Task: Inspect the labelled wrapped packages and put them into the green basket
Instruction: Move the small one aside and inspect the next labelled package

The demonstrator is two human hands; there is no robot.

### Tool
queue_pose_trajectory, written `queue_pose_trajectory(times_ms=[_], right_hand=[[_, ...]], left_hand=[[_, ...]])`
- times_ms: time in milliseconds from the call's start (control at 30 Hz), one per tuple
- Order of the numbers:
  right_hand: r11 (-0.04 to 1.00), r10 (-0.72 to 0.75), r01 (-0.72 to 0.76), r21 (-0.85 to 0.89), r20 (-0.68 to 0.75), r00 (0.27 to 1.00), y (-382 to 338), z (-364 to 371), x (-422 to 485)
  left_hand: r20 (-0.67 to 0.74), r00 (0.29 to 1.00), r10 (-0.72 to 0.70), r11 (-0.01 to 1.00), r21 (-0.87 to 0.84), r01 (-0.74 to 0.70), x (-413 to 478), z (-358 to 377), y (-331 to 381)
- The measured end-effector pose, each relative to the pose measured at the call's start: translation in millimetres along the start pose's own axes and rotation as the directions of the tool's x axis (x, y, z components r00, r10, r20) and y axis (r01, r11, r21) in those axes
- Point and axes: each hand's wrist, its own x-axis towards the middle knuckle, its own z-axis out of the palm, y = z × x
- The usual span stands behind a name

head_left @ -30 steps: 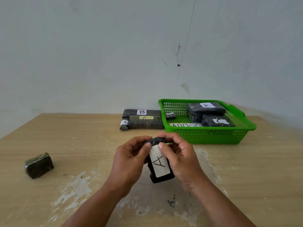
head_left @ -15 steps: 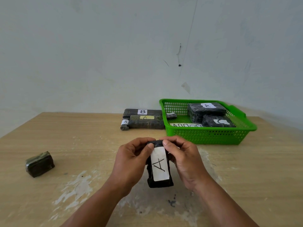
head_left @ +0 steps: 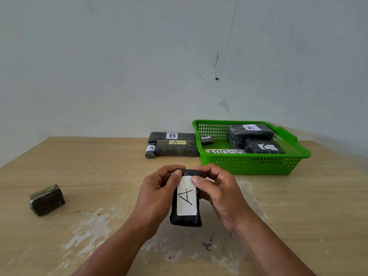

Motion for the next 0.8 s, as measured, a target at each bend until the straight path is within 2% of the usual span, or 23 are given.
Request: queue_pose_trajectory(times_ms=[133, 267, 400, 600, 800], right_hand=[[1.000, -0.007, 0.007, 0.004, -0.045, 0.999, 0.4, 2.0, 1.3], [0.999, -0.020, 0.017, -0.030, -0.093, 0.995, 0.4, -1.0, 2.0], [1.000, 0.011, -0.010, 0.023, -0.033, 0.999, 0.3, -3.4, 1.8], [1.000, 0.005, -0.005, -0.028, -0.012, 1.000, 2.0, -4.5, 0.8], [0.999, 0.027, -0.028, 0.017, 0.033, 0.999, -3.3, -3.0, -0.1]], left_hand=[[0.025, 1.000, -0.018, 0.999, -0.047, 0.019, -0.4, -0.9, 1.5], [0.050, 0.998, -0.036, 0.999, 0.011, 0.035, -1.6, -1.7, 0.1], [0.037, 0.999, -0.029, 1.000, 0.006, 0.029, -1.8, -2.1, 1.4], [0.054, 0.998, -0.011, 0.999, 0.049, 0.008, -1.5, -3.1, 1.5], [0.031, 0.999, -0.023, 0.999, 0.049, 0.022, -1.8, -1.5, 0.7]])
